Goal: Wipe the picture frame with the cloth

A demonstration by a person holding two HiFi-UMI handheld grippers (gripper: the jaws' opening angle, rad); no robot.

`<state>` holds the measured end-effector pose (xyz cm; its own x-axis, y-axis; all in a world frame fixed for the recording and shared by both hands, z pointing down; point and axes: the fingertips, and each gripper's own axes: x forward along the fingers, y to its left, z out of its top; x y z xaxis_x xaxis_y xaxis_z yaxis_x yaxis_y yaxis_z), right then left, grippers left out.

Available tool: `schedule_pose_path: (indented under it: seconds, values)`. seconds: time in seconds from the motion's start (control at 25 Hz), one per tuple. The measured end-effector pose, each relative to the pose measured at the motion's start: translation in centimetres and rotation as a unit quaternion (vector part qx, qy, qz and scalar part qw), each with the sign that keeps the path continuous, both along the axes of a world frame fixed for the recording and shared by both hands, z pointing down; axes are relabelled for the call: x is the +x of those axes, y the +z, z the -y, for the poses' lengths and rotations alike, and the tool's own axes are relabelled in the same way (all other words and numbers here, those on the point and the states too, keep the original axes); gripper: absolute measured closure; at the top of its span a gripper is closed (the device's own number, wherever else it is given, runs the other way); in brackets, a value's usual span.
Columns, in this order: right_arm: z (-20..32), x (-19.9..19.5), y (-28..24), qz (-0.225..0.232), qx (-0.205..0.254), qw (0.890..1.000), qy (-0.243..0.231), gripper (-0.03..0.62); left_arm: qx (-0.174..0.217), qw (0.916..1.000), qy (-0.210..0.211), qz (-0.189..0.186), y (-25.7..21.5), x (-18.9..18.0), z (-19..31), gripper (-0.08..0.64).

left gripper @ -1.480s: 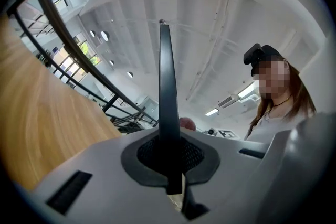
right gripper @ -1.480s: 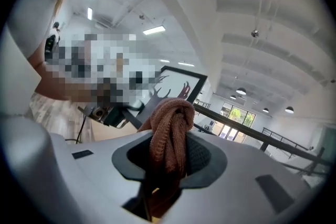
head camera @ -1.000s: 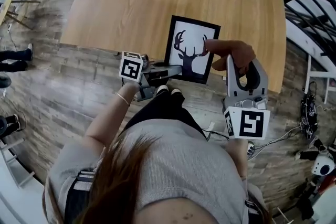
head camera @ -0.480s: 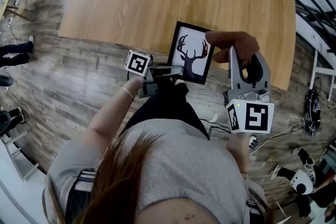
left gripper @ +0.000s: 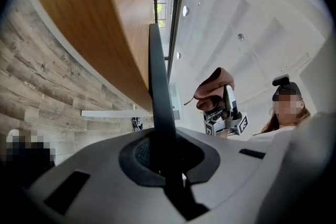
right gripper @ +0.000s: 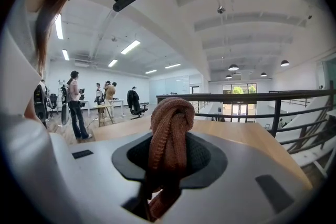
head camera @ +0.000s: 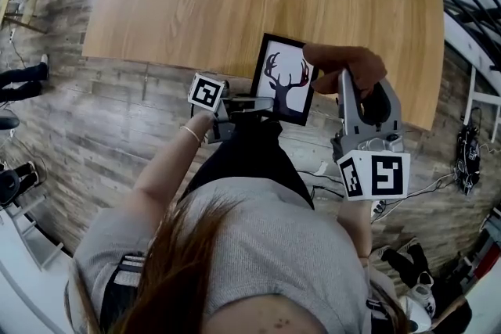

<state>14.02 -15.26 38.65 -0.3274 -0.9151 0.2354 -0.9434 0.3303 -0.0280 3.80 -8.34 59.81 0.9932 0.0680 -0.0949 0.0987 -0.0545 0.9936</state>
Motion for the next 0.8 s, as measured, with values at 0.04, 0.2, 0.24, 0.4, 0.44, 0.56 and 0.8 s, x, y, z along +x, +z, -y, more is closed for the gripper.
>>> schedule_pose_path:
  seconds: [0.04, 0.2, 0.24, 0.4, 0.44, 0.56, 0.8]
  values:
    - [-0.1, 0.0, 0.2, 0.003, -0.002, 1.0, 0.0, 0.459, -0.002, 1.0, -0.002, -0.002, 0.2, 0.0, 0.0, 0.542]
    - [-0.2, -0.1, 0.6, 0.006, -0.005, 1.0, 0.001, 0.459, -0.012, 0.9996, -0.016, -0.02, 0.3, 0.0, 0.4, 0.541]
    - [-0.3, -0.1, 0.6, 0.006, -0.006, 1.0, 0.001, 0.459, -0.014, 0.9994, -0.021, -0.024, 0.2, 0.0, 0.5, 0.541]
    - [-0.4, -0.2, 1.1, 0.019, -0.015, 1.0, 0.0, 0.459, -0.014, 0.9989, -0.031, -0.034, 0.1, 0.1, 0.7, 0.541]
    - [-0.4, -0.2, 1.1, 0.026, -0.018, 1.0, -0.001, 0.459, -0.01, 0.9988, -0.03, -0.037, 0.1, 0.1, 0.7, 0.54]
    - [-0.3, -0.3, 1.2, 0.043, -0.021, 0.999, -0.003, 0.459, -0.003, 0.9982, -0.031, -0.052, -0.2, 0.0, 0.6, 0.511]
    - [-0.2, -0.2, 1.2, 0.068, -0.028, 0.997, 0.001, 0.459, 0.0, 0.9971, -0.029, -0.071, -1.4, -0.2, 0.8, 0.399]
